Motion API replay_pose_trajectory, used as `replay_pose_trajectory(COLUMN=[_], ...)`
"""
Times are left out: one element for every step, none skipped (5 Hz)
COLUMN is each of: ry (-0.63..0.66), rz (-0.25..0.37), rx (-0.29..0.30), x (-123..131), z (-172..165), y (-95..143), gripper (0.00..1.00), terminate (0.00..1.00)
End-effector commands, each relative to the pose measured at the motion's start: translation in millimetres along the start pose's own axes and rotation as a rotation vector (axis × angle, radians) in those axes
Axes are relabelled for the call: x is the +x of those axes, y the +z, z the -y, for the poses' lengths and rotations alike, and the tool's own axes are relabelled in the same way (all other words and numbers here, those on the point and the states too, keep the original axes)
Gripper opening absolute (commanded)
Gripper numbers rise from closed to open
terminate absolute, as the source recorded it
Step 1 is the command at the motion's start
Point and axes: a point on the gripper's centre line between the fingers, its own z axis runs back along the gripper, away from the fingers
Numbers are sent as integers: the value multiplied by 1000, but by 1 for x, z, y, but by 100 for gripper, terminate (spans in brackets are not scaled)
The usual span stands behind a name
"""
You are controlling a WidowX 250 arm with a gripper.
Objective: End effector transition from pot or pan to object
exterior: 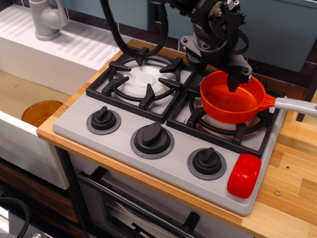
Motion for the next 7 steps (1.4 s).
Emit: replay_pose_trajectory(ry=[0, -7, -7, -13, -19, -9, 23], rz=[0, 0, -36, -61, -88, -103, -103], rx=[0, 21, 32, 44, 60, 77, 73], x=[0, 13, 33, 45, 49, 43, 31], z=[0, 4, 8, 13, 20, 33, 54], y=[0, 14, 36, 55, 75, 87, 91], gripper=[100, 100, 100, 100, 100, 100, 100], terminate=[0, 0, 0, 0, 0, 0, 0])
